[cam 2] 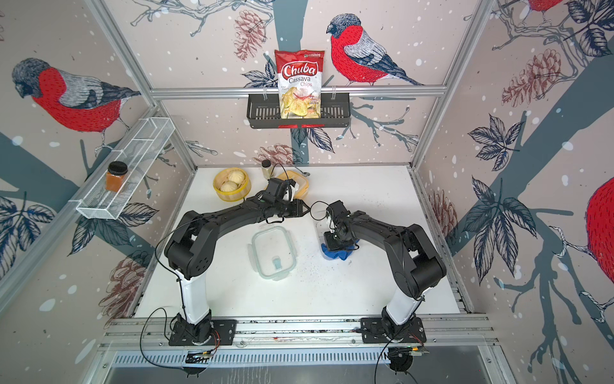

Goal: Wipe the insides of the lunch boxes
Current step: Wipe the dirt inside the lunch box.

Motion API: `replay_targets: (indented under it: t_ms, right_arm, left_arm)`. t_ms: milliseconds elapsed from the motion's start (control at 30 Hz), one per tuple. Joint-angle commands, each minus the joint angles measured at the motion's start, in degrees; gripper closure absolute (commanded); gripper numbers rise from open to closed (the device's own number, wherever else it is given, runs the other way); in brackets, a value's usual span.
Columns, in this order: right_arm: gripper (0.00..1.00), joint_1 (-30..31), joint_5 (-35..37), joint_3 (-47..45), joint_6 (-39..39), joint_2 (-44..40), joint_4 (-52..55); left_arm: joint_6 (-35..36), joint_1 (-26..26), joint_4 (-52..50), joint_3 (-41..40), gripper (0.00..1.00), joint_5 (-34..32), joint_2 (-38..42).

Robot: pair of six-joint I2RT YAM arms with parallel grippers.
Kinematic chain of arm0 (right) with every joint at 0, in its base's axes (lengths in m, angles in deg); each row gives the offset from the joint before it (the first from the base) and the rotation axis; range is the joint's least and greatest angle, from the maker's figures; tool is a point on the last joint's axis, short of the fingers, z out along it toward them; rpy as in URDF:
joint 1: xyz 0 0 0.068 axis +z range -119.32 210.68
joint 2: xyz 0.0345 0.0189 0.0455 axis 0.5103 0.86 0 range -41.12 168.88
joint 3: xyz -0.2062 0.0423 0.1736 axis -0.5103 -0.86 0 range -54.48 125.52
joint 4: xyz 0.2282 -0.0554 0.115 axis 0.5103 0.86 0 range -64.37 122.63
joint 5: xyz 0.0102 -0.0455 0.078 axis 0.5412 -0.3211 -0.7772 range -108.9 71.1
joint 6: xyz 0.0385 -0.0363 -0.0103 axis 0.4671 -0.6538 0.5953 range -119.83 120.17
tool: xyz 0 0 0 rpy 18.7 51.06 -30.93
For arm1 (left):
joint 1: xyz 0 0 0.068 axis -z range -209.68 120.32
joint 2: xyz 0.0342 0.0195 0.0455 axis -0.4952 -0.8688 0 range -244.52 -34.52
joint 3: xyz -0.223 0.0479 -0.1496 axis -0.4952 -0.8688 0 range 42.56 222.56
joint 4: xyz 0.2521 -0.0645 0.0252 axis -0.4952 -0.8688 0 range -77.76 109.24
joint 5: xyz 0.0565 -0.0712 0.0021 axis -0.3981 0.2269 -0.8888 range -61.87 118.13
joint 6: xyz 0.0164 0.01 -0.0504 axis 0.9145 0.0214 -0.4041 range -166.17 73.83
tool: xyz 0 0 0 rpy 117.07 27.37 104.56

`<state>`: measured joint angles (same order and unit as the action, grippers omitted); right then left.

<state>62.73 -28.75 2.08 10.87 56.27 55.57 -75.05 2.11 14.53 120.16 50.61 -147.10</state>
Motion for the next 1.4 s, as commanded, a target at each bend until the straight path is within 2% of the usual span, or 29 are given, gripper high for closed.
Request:
replay_targets:
  t_ms: [0,300,567,633,800,1133,1367]
  right_arm:
    - [1.0,0.61,-1.64,0.56,-2.25,0.67,3.82]
    - [1.0,1.52,-4.04,1.19,-4.46,0.3,3.19]
    - [1.0,2.66,-1.8,1.19,-4.51,1.27,3.73]
    - [1.0,2.59,-1.51,1.27,-4.43,1.4,3.65]
    - [1.0,2.42,-1.24,2.31,-4.8,0.89,4.04]
    - [1.0,1.8,0.68,2.42,-4.56,1.4,4.72]
    - [1.0,-2.38,5.09,2.32,-2.18,2.27,4.14]
  left_arm:
    - [2.22,0.45,0.83,0.63,0.49,1.57,-0.1]
    - [6.34,1.28,-2.33,3.71,0.54,3.56,-3.98]
    - [8.27,1.85,-3.1,5.63,0.58,3.06,-6.61]
    - [9.14,1.96,-3.9,6.05,0.61,3.06,-7.06]
    - [10.01,2.05,-4.99,6.43,0.76,2.74,-8.63]
    - [11.21,3.02,-4.05,5.32,0.78,2.49,-7.31]
    - [11.23,3.18,-3.4,0.34,0.92,1.1,-4.67]
